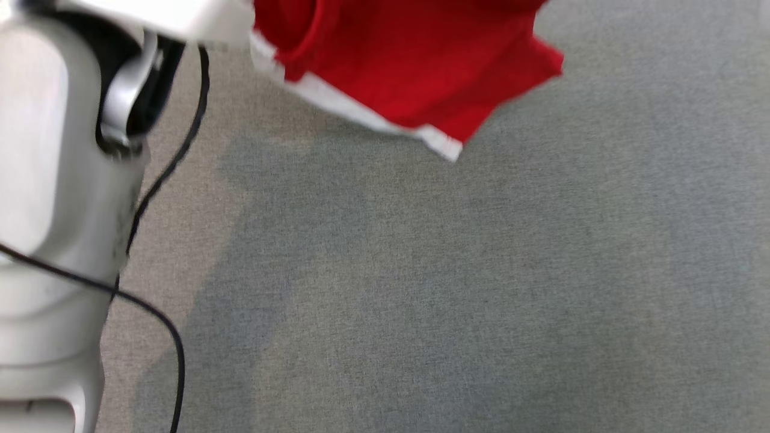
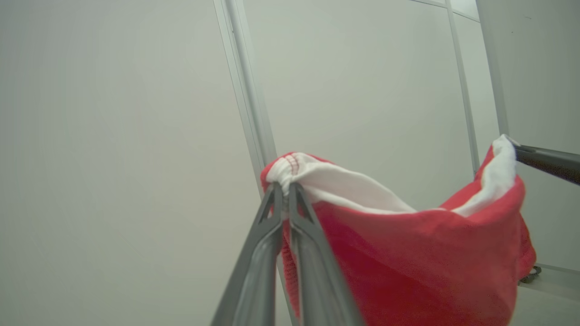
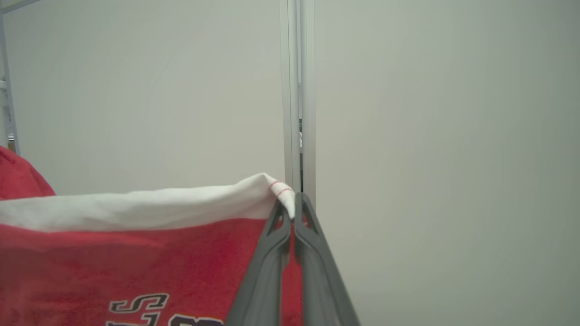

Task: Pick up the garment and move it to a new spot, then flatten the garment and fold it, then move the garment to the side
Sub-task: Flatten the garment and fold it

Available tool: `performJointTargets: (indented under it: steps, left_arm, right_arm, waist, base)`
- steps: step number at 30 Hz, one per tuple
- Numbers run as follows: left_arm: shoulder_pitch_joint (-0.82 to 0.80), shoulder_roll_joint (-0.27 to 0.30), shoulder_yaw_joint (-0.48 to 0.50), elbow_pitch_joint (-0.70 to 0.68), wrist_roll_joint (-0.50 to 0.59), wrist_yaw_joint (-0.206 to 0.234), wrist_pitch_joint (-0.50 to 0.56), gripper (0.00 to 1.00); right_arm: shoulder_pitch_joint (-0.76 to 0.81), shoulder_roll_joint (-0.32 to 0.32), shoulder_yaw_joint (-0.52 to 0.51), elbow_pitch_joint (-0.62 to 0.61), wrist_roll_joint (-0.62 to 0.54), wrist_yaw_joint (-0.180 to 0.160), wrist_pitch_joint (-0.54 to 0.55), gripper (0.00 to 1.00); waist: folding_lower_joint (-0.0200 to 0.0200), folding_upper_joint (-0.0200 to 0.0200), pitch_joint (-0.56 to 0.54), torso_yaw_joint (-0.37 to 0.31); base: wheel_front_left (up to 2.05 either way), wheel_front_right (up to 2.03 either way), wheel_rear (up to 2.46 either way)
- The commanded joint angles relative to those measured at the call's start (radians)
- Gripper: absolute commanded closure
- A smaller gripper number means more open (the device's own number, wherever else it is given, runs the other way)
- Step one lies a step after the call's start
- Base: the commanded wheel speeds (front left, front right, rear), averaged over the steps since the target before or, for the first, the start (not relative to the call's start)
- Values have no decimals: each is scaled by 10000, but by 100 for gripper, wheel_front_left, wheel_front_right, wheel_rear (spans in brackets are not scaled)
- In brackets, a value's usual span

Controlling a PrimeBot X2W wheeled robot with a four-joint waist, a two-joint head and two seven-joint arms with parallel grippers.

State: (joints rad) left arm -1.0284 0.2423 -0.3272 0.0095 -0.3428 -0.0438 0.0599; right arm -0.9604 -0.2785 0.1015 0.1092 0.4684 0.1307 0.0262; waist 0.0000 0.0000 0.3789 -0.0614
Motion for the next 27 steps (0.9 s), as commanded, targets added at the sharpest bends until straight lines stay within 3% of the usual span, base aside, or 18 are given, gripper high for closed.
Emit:
performJointTargets:
  steps: [1,7,13,19,27]
  left_arm:
    - [-634,-99,-3,499,76,-109,-188,100]
    - [-2790,-576,41,3299,66,-311,-940,100]
    - [-3649,-938,216,6236,-521,-487,-1109,100]
    - [-3270,-1224,365,8864,-1207,-650,-1018,100]
    - [-2559,-1446,269,10413,-1871,-863,-1571,100]
  right_arm:
    - [-665,22,48,522,118,3,-135,100]
    - [-3198,472,359,3058,548,4,-756,100]
    - [-4464,1146,1086,5745,976,4,-1151,100]
    - [-4361,1609,1939,7679,1567,4,-1466,100]
    - [-3393,1502,2898,8293,2476,4,-2048,100]
  waist:
    - [0,0,481,113]
    - [0,0,1023,198]
    - [0,0,1261,78]
    - [0,0,1397,25]
    - [0,0,1476,64]
  base:
    - [0,0,0]
    - [0,0,0]
    - [0,0,0]
    - [0,0,0]
    - [0,0,0]
